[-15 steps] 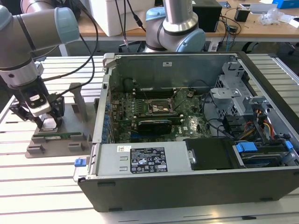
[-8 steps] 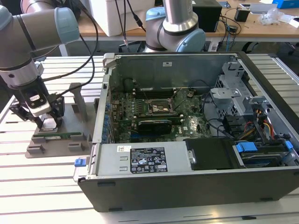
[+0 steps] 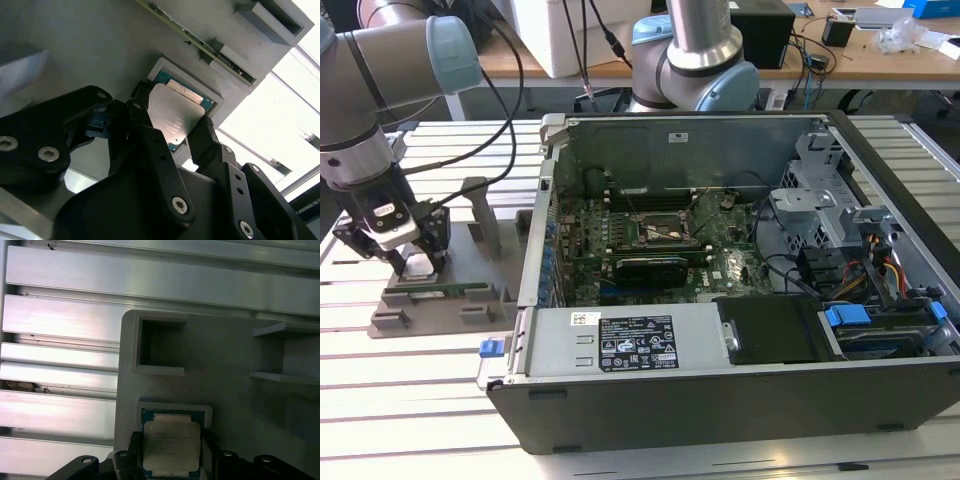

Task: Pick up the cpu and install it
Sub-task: 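Pick up the cpu and move it towards the insertion slot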

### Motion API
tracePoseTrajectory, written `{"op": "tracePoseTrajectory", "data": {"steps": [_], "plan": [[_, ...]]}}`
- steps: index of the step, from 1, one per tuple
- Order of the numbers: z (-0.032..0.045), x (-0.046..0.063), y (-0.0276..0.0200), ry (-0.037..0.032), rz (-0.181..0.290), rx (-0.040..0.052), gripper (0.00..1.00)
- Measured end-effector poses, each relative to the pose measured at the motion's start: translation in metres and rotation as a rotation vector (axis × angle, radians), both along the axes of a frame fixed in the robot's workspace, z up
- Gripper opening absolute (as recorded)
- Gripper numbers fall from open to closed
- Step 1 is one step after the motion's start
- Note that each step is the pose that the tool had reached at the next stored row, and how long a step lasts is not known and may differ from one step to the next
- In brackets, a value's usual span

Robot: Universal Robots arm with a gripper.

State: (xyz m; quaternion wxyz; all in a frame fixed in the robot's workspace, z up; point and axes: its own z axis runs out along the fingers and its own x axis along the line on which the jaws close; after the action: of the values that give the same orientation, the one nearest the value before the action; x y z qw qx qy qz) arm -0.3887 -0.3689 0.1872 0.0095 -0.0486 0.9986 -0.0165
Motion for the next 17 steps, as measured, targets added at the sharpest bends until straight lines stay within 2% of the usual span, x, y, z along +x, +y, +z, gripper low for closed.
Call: {"op": "tracePoseTrajectory", "data": {"steps": [14,17], "plan": [[0.0003,0.001,0.0000,0.0000,0.000,0.0000,0.55],[0.0123,0.001,0.0000,0.0001,0.000,-0.0002,0.55]]}}
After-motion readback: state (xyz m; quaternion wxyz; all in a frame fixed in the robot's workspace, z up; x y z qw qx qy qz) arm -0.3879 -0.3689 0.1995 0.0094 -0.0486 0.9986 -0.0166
